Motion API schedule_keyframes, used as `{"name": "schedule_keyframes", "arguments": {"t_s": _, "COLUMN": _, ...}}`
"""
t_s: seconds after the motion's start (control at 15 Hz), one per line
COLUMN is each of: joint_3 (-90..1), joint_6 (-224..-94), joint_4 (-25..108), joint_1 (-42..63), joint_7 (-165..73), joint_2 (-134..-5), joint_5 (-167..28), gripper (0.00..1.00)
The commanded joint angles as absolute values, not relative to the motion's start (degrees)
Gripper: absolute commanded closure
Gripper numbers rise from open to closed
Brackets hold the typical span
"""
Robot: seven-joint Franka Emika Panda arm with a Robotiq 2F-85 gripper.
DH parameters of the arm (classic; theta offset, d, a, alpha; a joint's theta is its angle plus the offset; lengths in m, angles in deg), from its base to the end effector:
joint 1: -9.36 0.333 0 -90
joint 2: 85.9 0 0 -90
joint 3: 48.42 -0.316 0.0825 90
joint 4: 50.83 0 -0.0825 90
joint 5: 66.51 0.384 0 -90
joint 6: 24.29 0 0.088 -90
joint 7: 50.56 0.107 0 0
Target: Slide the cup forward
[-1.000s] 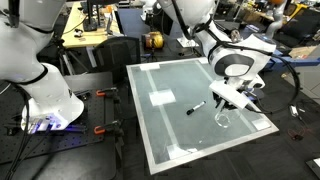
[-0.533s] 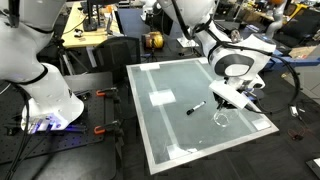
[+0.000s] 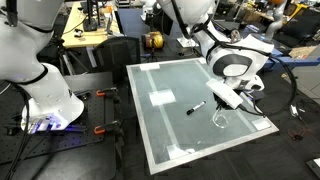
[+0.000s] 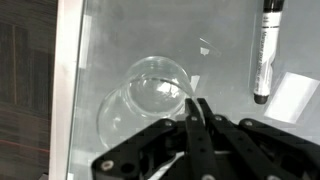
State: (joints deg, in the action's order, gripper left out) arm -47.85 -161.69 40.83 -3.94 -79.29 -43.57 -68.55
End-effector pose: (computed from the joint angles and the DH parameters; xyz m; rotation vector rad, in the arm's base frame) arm 0.6813 -0.1675 0.2022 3.0580 0.4429 0.0680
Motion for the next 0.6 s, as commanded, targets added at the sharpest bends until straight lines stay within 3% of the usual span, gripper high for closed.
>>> {"name": "schedule_keyframes", "arguments": {"t_s": 0.0, "joint_3": -47.1, "joint_6": -165.1, "joint_4": 46.9, "joint_1": -2.8, "joint_7": -74.5, "joint_2": -47.0, "joint_5": -69.6, "gripper": 0.99}}
{"name": "schedule_keyframes", "arguments": {"t_s": 0.2, "joint_3": -48.3, "joint_6": -163.1, "joint_4": 43.2, "joint_1": -3.9, "joint_7": -76.6, "joint_2": -44.9, "joint_5": -69.0, "gripper": 0.96}}
{"name": "schedule_keyframes", "arguments": {"t_s": 0.53, "joint_3": -48.3, "joint_6": -163.1, "joint_4": 43.1, "joint_1": -4.0, "joint_7": -76.6, "joint_2": -44.8, "joint_5": -69.0, "gripper": 0.99}}
